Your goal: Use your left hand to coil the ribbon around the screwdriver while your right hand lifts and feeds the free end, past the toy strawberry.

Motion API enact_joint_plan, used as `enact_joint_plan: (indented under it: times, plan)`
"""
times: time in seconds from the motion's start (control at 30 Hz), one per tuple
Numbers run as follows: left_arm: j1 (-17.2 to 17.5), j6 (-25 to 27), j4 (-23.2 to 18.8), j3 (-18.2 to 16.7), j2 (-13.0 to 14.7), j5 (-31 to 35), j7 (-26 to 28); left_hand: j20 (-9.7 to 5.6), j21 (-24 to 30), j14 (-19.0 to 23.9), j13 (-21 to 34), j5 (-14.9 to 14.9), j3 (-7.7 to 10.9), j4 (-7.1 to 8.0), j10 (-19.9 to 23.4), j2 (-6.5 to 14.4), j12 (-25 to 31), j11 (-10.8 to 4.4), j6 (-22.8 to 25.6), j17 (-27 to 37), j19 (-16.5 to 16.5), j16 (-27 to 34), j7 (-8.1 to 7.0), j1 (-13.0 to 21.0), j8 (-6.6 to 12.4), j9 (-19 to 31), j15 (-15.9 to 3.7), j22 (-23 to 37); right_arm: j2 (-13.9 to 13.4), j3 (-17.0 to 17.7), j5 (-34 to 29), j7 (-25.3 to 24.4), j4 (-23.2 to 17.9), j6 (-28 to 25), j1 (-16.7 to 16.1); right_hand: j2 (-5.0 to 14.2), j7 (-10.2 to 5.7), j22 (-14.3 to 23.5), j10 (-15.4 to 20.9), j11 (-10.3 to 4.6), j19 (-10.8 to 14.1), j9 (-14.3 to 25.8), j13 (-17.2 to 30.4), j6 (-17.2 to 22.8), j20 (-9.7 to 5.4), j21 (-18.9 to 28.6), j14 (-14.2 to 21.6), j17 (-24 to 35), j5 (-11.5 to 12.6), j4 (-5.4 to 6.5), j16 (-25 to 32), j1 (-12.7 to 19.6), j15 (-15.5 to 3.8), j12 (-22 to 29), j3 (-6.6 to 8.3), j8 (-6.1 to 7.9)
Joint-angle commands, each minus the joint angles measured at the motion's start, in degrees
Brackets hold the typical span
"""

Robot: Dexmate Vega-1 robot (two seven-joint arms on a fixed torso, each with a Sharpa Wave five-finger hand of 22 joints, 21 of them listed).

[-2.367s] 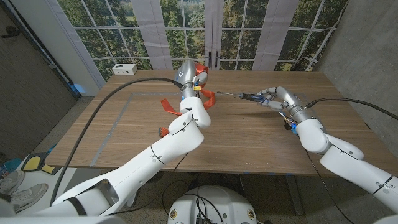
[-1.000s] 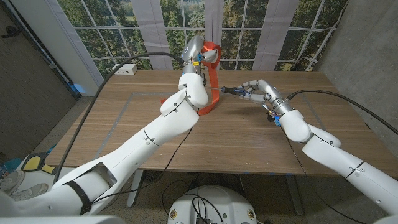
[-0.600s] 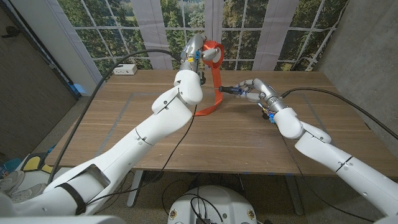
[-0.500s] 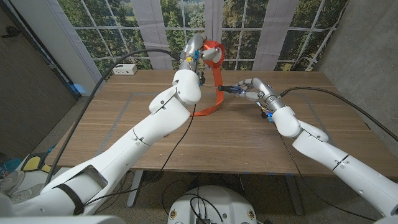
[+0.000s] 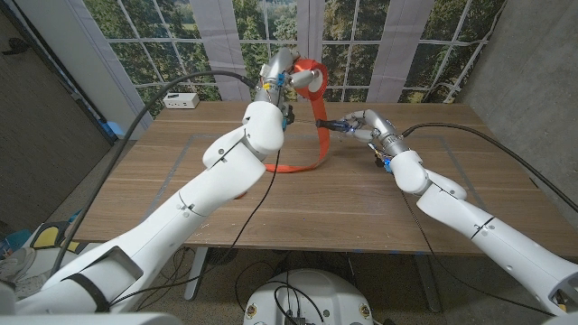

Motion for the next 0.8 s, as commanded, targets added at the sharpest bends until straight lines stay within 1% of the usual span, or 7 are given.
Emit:
enact_joint_plan:
  times: [0.03,0.3,0.43,0.6,0.7,0.73,0.8]
  plan:
    - [2.7,0.2,-3.5,-0.6,2.1,0.6,2.2,0.00,0.7,11.2,9.0,0.3,2.09,0.60,13.4,4.2,2.3,-12.70,10.1,5.0,-0.2,0.3,-6.61,4.2,0.09,1.0,-14.21,0.0,1.8,-0.9,0.5,-1.1,3.1,-2.3,3.2,2.06,2.59,0.1,0.4,-0.25,-0.2,3.9,0.2,13.2,-1.22,0.4,-0.3,0.2,0.1,0.29,0.2,-1.0,-5.71,-0.2,-0.09,0.15]
    - [4.7,-1.5,-4.9,-2.3,3.0,-1.6,1.0,-0.07,1.5,11.8,9.2,0.3,2.05,0.43,13.8,4.1,2.4,-12.73,10.6,5.3,-0.1,0.5,-6.51,4.4,0.01,1.1,-14.36,-0.2,3.0,-0.3,1.3,-3.6,4.9,-3.5,4.6,2.07,2.58,0.0,0.3,-0.39,-0.3,4.0,0.3,13.3,-1.26,0.8,-0.4,0.1,0.2,0.25,0.2,-0.9,-5.74,-0.3,-0.04,0.00]
    - [4.6,-1.4,-5.2,-1.7,3.3,-1.0,1.2,-0.08,2.0,11.8,9.3,0.3,2.00,0.45,13.8,4.1,2.4,-12.83,10.7,5.5,-0.1,0.5,-6.62,4.3,-0.09,1.2,-14.33,-0.3,3.3,-0.3,1.1,-4.7,5.2,-4.5,5.2,2.07,2.55,-0.1,0.4,-0.29,-0.4,4.0,0.4,13.2,-1.25,1.0,-0.4,0.1,0.1,0.34,0.3,-1.0,-5.68,-0.3,-0.08,-0.07]
    - [2.9,-0.1,-4.7,-1.4,3.8,-2.8,-1.8,-0.07,2.4,12.0,9.5,0.3,2.01,0.39,13.8,4.0,2.4,-12.92,10.7,5.6,-0.3,0.5,-6.51,4.4,-0.24,1.2,-14.38,-0.5,3.6,0.0,2.1,-6.3,5.6,-1.8,4.9,2.06,2.67,-0.2,0.6,-0.07,-0.3,4.0,0.2,13.4,-1.18,1.3,-0.3,0.2,0.1,0.29,0.4,-0.8,-5.74,-0.4,-0.04,-0.15]
    - [0.9,1.0,-3.8,-0.7,3.8,-3.8,-3.7,-0.19,2.6,12.0,9.7,0.3,2.00,0.40,13.7,4.1,2.4,-12.91,10.6,5.8,-0.4,0.6,-6.49,4.4,-0.31,1.3,-14.29,-0.6,4.0,-0.3,0.9,-7.8,4.6,-2.9,4.6,2.02,2.69,-0.2,0.6,-0.12,-0.3,4.0,0.3,13.5,-1.10,1.5,-0.3,0.1,0.1,0.29,0.5,-0.8,-5.75,-0.4,-0.07,-0.22]
    - [0.6,0.7,-3.3,-0.4,3.7,-3.8,-3.6,-0.19,2.7,12.0,9.7,0.3,1.99,0.42,13.6,4.1,2.4,-12.85,10.7,5.8,-0.3,0.6,-6.52,4.4,-0.31,1.4,-14.37,-0.6,4.6,-0.1,1.0,-8.9,4.5,-3.3,4.4,1.97,2.68,-0.3,0.8,0.02,-0.1,4.0,0.2,13.6,-0.99,1.6,-0.2,0.0,0.1,0.22,0.5,-0.8,-5.79,-0.4,-0.08,-0.25]
    - [-0.7,1.5,-3.0,0.6,4.0,-4.0,-4.7,-0.14,2.9,11.9,9.8,0.3,1.99,0.37,13.6,4.1,2.4,-13.03,10.7,5.9,-0.5,0.6,-6.45,4.5,-0.35,1.4,-14.26,-0.7,4.7,0.1,1.9,-8.5,4.8,-2.4,4.5,1.97,2.87,-0.3,1.0,0.05,0.1,3.9,-0.1,13.8,-0.84,1.8,0.0,-0.4,0.1,0.17,0.6,-0.7,-5.80,-0.6,-0.08,-0.27]
